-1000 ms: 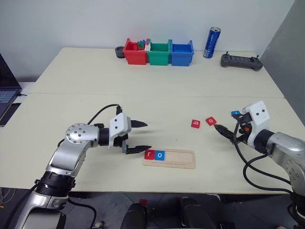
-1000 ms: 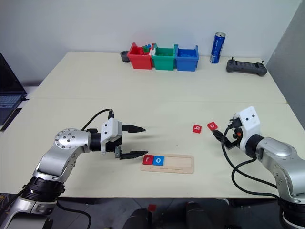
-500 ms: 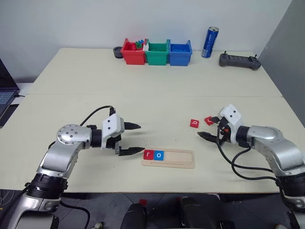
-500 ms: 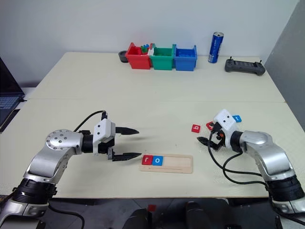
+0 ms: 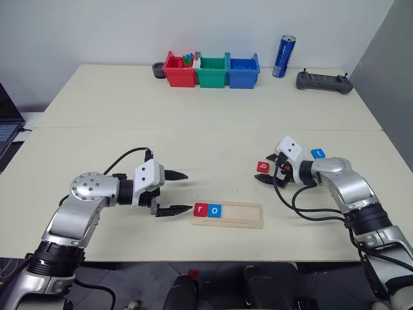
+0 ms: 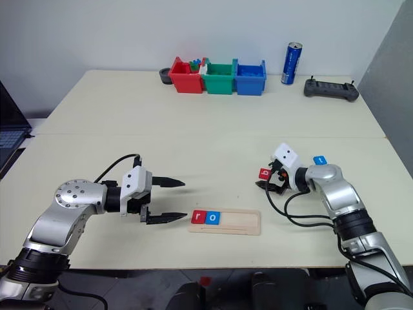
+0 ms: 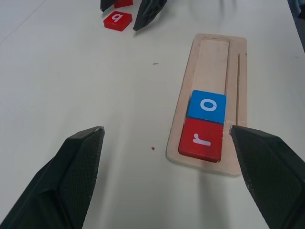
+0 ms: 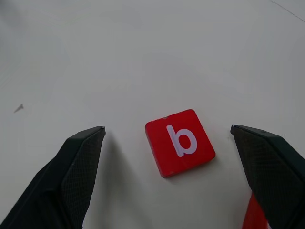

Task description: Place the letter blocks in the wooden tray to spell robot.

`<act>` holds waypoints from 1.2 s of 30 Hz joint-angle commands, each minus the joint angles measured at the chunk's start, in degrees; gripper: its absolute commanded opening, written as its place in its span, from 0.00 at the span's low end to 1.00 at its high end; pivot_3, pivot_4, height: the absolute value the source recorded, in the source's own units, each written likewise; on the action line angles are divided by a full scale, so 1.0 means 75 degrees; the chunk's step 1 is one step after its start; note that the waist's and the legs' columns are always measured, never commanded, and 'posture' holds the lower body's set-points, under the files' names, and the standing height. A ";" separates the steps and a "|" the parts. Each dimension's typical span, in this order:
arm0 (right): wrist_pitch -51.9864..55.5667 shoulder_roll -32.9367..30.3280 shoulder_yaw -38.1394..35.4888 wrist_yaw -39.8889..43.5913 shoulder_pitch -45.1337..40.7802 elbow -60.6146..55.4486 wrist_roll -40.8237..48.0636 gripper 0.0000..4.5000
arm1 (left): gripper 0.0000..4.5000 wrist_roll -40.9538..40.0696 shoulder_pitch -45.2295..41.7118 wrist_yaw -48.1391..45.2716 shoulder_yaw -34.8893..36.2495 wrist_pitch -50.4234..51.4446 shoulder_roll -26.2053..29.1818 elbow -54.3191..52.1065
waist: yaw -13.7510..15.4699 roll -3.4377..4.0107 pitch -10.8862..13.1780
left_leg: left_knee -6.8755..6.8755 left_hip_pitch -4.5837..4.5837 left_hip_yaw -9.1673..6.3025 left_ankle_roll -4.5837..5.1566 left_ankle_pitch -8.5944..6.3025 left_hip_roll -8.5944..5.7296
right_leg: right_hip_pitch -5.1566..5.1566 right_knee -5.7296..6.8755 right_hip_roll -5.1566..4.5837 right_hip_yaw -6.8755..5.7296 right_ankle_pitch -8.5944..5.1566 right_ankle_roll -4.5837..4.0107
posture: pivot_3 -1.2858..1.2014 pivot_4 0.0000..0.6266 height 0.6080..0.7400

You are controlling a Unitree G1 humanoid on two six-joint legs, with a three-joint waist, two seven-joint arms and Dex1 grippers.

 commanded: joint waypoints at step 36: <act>0.5104 0.2643 -0.1664 -0.5334 0.6323 -0.9154 -0.0861 0.32 | 1.00 0.0236 0.0280 0.0048 -0.0132 -0.1153 -0.0188 0.0184 | 0.0025 0.0004 -0.0003 | 0.0001 -0.0008 -0.0003 -0.0006 0.0004 0.0005 | -0.0013 0.0006 0.0005 0.0003 -0.0021 0.0031 | 0.52 0.24 1.00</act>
